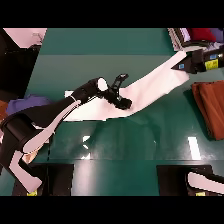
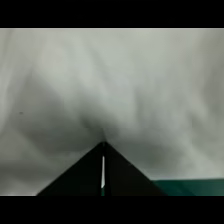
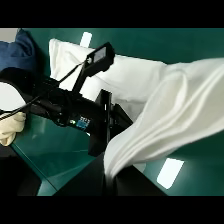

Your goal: Fold the shirts.

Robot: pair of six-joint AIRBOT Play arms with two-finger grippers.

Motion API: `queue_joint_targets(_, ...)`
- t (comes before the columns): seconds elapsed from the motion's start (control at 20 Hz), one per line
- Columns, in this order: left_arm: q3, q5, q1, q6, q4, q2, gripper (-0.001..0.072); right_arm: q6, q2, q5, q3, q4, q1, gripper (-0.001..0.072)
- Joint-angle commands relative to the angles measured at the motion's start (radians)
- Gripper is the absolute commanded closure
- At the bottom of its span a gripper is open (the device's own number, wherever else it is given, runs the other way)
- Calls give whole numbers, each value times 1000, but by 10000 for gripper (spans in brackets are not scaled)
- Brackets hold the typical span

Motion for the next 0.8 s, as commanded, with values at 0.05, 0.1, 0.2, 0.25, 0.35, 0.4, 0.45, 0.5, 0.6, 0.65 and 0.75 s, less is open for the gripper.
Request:
queue_joint_targets(0.05,3,4,-7,-1,-1,-4,684,18,0,-23,63,1,79,694)
queue_joint_targets(0.1,3,5,-6,0,-1,-4,684,18,0,-34,67,2,94,695)
queue_joint_targets(0.2,4,2,3,-1,0,0,685,4,-1,-41,67,2,122,695)
queue_joint_targets(0.25,8,-2,13,-1,3,9,685,-9,-1,-47,67,2,138,695)
queue_joint_targets(0.35,15,-10,48,-1,11,45,685,-13,-1,-69,67,1,174,694)
queue_joint_targets(0.4,15,-11,72,-1,21,76,685,-16,-1,-80,67,2,193,694)
queue_joint_targets(0.45,15,-15,100,-1,31,109,685,-21,-1,-95,67,1,217,694)
queue_joint_targets(0.5,15,-20,135,0,47,149,685,-21,-4,-116,67,2,242,694)
queue_joint_targets(0.6,15,-39,216,0,94,231,685,-32,-21,-162,67,12,307,694)
queue_joint_targets(0.65,15,-54,260,0,125,273,684,-41,-37,-183,67,23,344,694)
queue_joint_targets(0.75,15,-95,354,0,190,360,684,-90,-84,-240,67,93,431,694)
